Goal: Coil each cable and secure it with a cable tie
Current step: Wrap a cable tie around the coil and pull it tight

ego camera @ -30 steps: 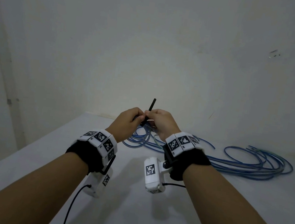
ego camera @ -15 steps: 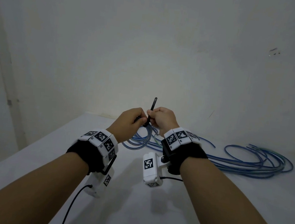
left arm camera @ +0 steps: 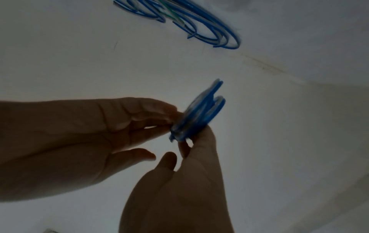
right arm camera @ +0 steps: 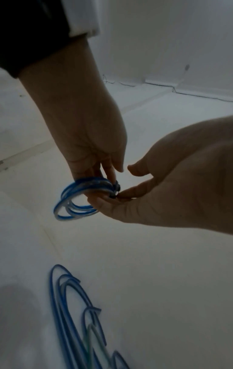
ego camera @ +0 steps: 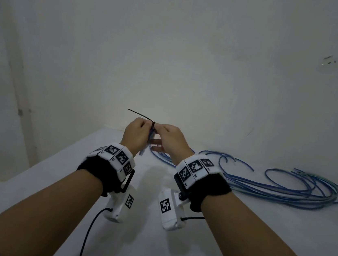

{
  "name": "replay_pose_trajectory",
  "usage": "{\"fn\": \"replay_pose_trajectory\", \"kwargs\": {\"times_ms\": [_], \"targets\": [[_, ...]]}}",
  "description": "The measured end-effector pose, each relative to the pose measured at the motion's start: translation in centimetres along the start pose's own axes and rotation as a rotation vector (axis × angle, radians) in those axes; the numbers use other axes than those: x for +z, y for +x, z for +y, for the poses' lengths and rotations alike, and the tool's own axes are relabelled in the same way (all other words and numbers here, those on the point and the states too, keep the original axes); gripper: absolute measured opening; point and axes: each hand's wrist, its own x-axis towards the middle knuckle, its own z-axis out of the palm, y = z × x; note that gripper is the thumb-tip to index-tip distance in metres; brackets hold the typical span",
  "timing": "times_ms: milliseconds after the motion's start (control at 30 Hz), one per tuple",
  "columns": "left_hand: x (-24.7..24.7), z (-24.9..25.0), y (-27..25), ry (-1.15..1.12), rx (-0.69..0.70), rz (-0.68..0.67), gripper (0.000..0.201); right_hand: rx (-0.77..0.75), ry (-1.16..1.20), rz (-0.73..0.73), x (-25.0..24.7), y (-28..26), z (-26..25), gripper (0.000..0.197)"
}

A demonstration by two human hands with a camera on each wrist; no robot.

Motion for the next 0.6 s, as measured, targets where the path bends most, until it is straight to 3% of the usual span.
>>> {"fn": "replay_pose_trajectory", "kwargs": {"times_ms": [100,233,333,433,533,600], "targets": [[-0.8,-0.4,0.0,-0.091,-0.045,-0.112,0.026,0.009,0.015,0.014,0.9,0.7,0.7,0.030],[-2.4,-1.6,0.6,-0.151,-0.070,-0.283,0.030,-0.023,-0.008,0.094,1.6,2.0,1.7,0.010],[-3.4,-2.8,1.6,-0.011,-0.010,-0.318,0.030,0.033,0.095,0.140,1.8,3.5,2.8,0.010],[-4.5,-4.7,3.2,0.262,0.081,-0.223,0.029,0.106,0.208,0.109,2.6,4.7,3.6,0.017],[-5.6,-6.4,4.8,0.387,-0.042,-0.226,0.040,0.163,0.280,0.056,4.0,5.8,4.1,0.008],[-6.2,-7.5,5.7,0.324,-0.170,-0.286,0.040,0.202,0.321,0.029,5.0,6.8,4.5,0.014]]}}
